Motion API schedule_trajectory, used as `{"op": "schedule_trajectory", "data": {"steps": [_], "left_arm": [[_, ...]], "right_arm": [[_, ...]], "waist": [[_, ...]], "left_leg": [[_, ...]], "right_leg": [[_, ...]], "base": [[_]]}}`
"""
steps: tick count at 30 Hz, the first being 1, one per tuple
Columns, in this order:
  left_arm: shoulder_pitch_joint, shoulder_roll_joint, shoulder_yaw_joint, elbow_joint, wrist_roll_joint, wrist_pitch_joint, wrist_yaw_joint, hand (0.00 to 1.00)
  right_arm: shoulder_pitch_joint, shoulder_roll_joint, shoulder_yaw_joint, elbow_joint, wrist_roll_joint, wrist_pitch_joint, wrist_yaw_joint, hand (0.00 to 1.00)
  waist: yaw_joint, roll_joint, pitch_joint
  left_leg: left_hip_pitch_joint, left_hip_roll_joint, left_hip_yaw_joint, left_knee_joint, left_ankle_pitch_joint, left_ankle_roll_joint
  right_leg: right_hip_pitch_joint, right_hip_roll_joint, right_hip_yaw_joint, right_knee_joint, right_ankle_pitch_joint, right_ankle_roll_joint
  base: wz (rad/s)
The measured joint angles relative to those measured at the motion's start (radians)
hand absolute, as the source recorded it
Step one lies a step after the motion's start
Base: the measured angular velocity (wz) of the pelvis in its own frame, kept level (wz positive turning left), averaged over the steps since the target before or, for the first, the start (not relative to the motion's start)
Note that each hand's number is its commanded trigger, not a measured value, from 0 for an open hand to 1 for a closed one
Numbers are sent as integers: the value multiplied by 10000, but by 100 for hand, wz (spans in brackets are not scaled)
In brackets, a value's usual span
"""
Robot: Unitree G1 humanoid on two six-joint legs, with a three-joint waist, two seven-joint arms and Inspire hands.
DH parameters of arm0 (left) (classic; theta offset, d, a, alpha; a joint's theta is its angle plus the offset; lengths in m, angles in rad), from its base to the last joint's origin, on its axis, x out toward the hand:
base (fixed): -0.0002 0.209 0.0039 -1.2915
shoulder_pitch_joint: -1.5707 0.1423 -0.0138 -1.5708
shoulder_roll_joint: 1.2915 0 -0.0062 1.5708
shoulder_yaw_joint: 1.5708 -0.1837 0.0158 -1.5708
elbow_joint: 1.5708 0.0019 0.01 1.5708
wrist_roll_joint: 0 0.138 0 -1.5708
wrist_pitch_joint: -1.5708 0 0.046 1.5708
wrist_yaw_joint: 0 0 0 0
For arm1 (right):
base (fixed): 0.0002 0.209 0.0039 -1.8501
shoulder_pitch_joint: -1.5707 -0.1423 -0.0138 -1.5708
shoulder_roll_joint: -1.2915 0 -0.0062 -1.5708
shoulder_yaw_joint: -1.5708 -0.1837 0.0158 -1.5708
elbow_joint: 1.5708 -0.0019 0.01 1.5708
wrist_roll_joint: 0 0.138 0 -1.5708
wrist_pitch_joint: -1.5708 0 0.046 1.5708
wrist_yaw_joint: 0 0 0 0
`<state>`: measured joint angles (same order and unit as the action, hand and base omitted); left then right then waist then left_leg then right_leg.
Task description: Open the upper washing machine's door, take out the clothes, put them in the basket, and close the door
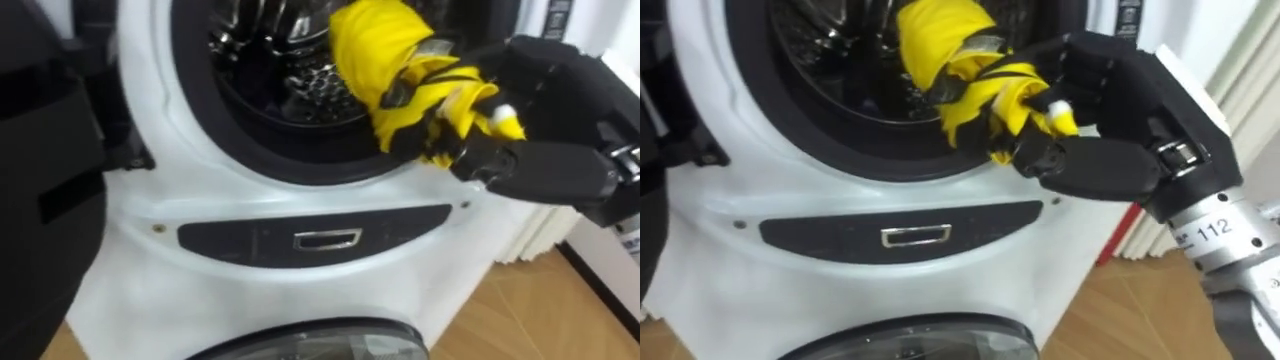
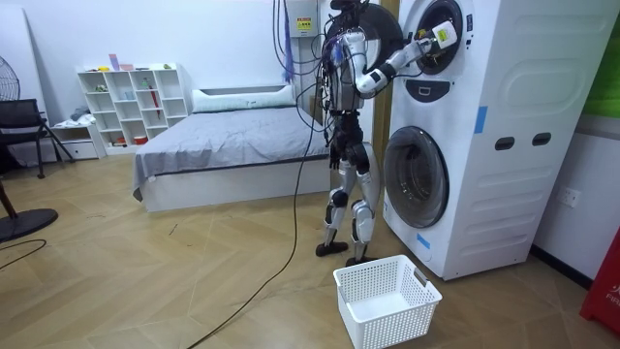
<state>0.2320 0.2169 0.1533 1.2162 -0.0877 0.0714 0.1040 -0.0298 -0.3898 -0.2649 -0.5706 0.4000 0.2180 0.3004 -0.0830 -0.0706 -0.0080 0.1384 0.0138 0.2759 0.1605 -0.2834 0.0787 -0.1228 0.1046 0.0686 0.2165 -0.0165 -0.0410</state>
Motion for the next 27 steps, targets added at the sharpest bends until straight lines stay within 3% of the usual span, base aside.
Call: {"op": "schedule_trajectory", "data": {"steps": [5, 9, 11, 17, 19, 23, 25, 27], "left_arm": [[5, -68, -10, -95, 15, -145, 2, 0], [140, -136, 144, -205, 45, -127, 5, 0], [163, -183, 390, -209, 71, -106, 5, 0], [217, -172, 829, -237, 410, -92, 30, 0], [302, -106, 826, -205, 411, -80, 189, 0], [297, 8, 825, -223, 606, -53, 416, 0], [98, 13, 765, -346, 598, -54, 446, 0], [-101, 13, 725, -448, 602, -55, 433, 0]], "right_arm": [[542, 6, -148, 17, 505, -3, -226, 100], [860, 3, -654, 11, 1073, 1, -231, 100], [1095, 4, -1019, -25, 1339, 7, -226, 100], [1928, 8, -2393, 97, 2431, -14, -401, 100], [2362, 14, -2544, 251, 2578, -20, -667, 100], [3167, 128, -2572, 1043, 2509, -21, -830, 100], [3313, 465, -2565, 1992, 2010, -25, -1038, 100], [3527, 518, -2571, 2659, 1800, -22, -1343, 100]], "waist": [[-59, -159, -35], [-103, -356, -5], [-149, -444, -31], [-266, -316, -8], [-628, -244, 4], [-890, -209, -8], [-1217, -203, 4], [-1371, -195, -7]], "left_leg": [[86, 47, 143, -37, -10, -64], [79, 91, 221, -25, -24, -122], [17, 111, 224, 5, -34, -139], [83, 178, 376, -7, -57, -194], [93, 203, 556, 14, -82, -238], [125, 307, 1221, 55, -171, -383], [101, 347, 1611, 54, -172, -411], [20, 354, 1869, 51, -182, -434]], "right_leg": [[-6, 70, 113, 39, 26, -49], [-11, 107, 115, 7, 38, -96], [-1, 107, 108, -101, 60, -126], [19, 226, 314, -128, 115, -165], [-17, 319, 504, -122, 150, -201], [-97, 581, 1048, -219, 337, -273], [-187, 704, 1348, -300, 480, -283], [-352, 785, 1566, -282, 520, -282]], "base": [[-10], [-4], [0], [-7], [-25], [-53], [-47], [-43]]}}
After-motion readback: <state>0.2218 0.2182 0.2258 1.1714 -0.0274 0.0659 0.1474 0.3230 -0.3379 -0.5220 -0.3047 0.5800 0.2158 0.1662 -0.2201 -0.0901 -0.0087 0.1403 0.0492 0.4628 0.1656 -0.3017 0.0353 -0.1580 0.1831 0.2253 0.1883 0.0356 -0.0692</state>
